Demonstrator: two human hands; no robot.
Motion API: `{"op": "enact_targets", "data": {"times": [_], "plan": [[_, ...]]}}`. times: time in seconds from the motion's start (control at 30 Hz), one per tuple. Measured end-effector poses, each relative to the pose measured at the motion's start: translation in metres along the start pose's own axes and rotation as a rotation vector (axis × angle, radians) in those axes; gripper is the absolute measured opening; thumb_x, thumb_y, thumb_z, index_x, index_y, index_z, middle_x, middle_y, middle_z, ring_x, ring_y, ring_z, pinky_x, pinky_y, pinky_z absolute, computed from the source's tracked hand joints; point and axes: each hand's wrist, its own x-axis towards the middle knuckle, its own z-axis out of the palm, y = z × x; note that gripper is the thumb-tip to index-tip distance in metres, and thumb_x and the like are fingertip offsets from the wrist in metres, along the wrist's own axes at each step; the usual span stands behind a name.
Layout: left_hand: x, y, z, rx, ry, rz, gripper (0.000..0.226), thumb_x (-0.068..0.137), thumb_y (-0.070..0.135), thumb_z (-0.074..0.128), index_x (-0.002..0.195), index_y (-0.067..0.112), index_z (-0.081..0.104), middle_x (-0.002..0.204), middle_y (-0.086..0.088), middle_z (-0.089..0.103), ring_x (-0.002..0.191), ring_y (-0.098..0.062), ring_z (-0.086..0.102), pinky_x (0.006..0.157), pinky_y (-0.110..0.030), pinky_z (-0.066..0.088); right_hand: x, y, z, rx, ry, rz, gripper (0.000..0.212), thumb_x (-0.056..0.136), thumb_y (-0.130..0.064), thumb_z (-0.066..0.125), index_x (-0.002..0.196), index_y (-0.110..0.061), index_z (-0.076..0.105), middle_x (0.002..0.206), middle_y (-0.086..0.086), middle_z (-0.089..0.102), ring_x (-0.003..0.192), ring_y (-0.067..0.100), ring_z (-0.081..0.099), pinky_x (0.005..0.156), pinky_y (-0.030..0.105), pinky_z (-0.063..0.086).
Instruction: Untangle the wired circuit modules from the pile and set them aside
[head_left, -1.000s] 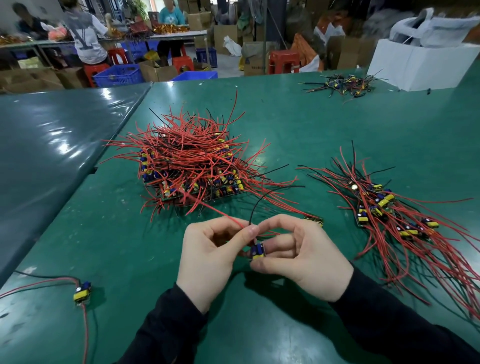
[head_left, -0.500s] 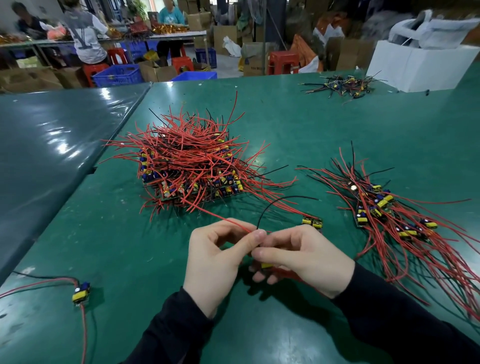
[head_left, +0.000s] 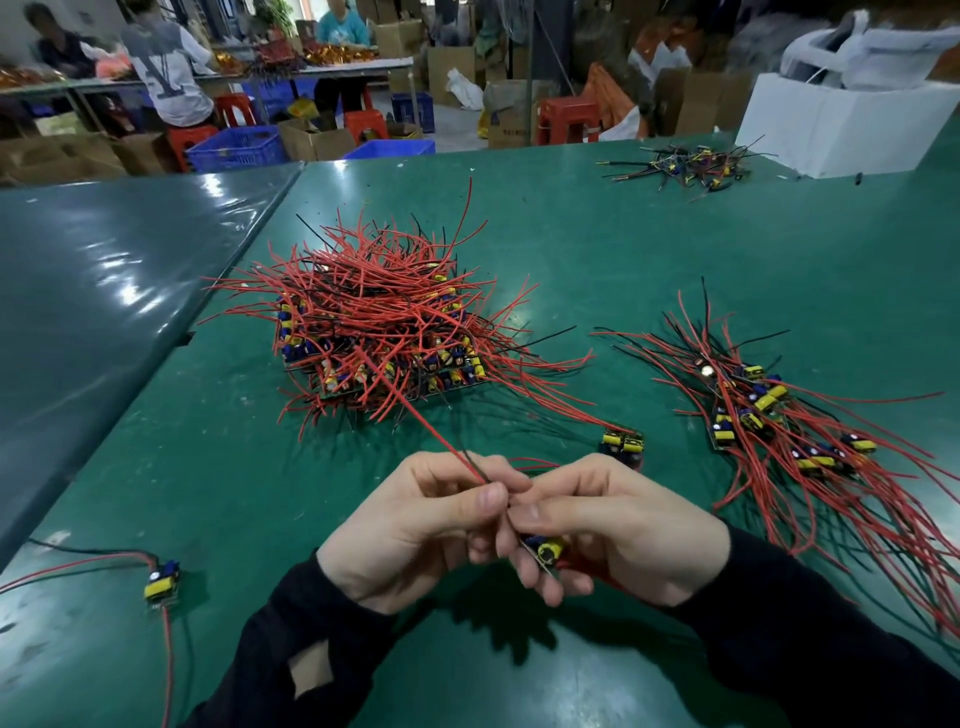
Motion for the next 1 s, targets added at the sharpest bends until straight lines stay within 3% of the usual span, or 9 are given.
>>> {"op": "enact_targets", "data": {"times": [0.17, 0.3, 0.43, 0.5, 0.67, 0.8, 0.9, 0.97, 1.0], "plan": [[0.0, 0.002, 0.001, 0.055, -0.008, 0.059, 0.028, 0.068, 0.036, 0.081, 0.08, 0.011, 0.076, 0.06, 0.0, 0.062, 0.049, -0.006, 0.055, 0.048, -0.013, 0.044, -0.001, -0.001, -0.001, 0.017, -0.001, -0.009, 0.024, 0.084, -0.013, 0.052, 0.069, -0.013, 0.071, 0.066, 0.006, 0.066, 0.045, 0.009, 0.058, 0.04, 0.011, 0.037], [0.008, -0.004, 0.004, 0.281, 0.287, 0.232, 0.013, 0.075, 0.017, 0.072, 0.079, 0.005, 0.076, 0.064, -0.001, 0.062, 0.052, -0.01, 0.054, 0.049, -0.018, 0.044, 0.003, 0.002, -0.002, -0.214, 0.255, -0.064, 0.021, 0.085, -0.007, 0.064, 0.066, -0.014, 0.072, 0.059, 0.002, 0.066, 0.045, 0.01, 0.058, 0.04, 0.014, 0.037], [0.012, -0.017, 0.011, 0.631, 0.536, 0.332, 0.012, 0.078, 0.001, 0.07, 0.073, 0.009, 0.077, 0.069, 0.003, 0.067, 0.053, -0.009, 0.057, 0.046, -0.021, 0.045, 0.006, 0.012, 0.001, -0.505, 0.458, -0.116, 0.024, 0.088, -0.002, 0.058, 0.068, -0.008, 0.07, 0.056, 0.004, 0.062, 0.044, 0.012, 0.057, 0.039, 0.018, 0.038], [0.012, -0.011, 0.01, 0.476, 0.523, 0.254, 0.006, 0.073, 0.008, 0.072, 0.071, 0.004, 0.076, 0.07, 0.0, 0.069, 0.05, -0.009, 0.054, 0.046, -0.018, 0.045, 0.005, 0.01, 0.001, -0.412, 0.428, -0.095, 0.023, 0.088, 0.0, 0.056, 0.069, -0.004, 0.069, 0.055, 0.004, 0.063, 0.043, 0.012, 0.058, 0.039, 0.017, 0.038], [0.005, 0.008, -0.004, -0.182, 0.37, -0.001, 0.036, 0.04, 0.016, 0.09, 0.072, 0.006, 0.077, 0.061, -0.004, 0.064, 0.046, -0.004, 0.054, 0.042, -0.009, 0.043, 0.003, 0.002, 0.003, -0.081, 0.174, 0.028, 0.018, 0.078, -0.013, 0.061, 0.062, -0.011, 0.07, 0.054, 0.006, 0.063, 0.041, 0.01, 0.056, 0.037, 0.013, 0.035], [0.002, 0.011, -0.002, -0.296, 0.338, -0.004, 0.05, 0.024, 0.017, 0.098, 0.068, 0.006, 0.076, 0.059, -0.005, 0.062, 0.041, -0.004, 0.052, 0.038, -0.009, 0.042, 0.001, 0.0, 0.004, 0.0, 0.019, 0.084, 0.023, 0.079, -0.015, 0.054, 0.062, -0.013, 0.069, 0.055, 0.002, 0.062, 0.04, 0.007, 0.054, 0.037, 0.011, 0.034], [0.005, 0.011, 0.002, -0.107, 0.457, 0.088, 0.021, 0.048, 0.014, 0.083, 0.067, 0.008, 0.077, 0.057, -0.004, 0.064, 0.041, -0.004, 0.052, 0.041, -0.01, 0.042, 0.002, 0.001, 0.005, -0.047, 0.076, 0.062, 0.021, 0.079, -0.014, 0.056, 0.063, -0.012, 0.069, 0.055, 0.003, 0.063, 0.041, 0.008, 0.055, 0.038, 0.012, 0.035], [0.008, 0.006, 0.005, 0.201, 0.579, 0.233, 0.004, 0.063, 0.003, 0.074, 0.064, 0.007, 0.076, 0.058, -0.005, 0.064, 0.042, -0.008, 0.054, 0.043, -0.015, 0.044, 0.003, 0.003, 0.004, -0.163, 0.161, 0.035, 0.021, 0.083, -0.008, 0.061, 0.065, -0.01, 0.069, 0.054, 0.003, 0.063, 0.042, 0.009, 0.057, 0.038, 0.013, 0.036], [0.01, 0.002, 0.005, 0.389, 0.636, 0.318, 0.011, 0.068, -0.003, 0.072, 0.065, 0.007, 0.076, 0.058, -0.005, 0.063, 0.042, -0.011, 0.054, 0.044, -0.017, 0.045, 0.004, 0.004, 0.004, -0.221, 0.185, 0.028, 0.023, 0.087, -0.004, 0.06, 0.066, -0.009, 0.069, 0.054, 0.002, 0.063, 0.042, 0.009, 0.057, 0.039, 0.013, 0.037]]}}
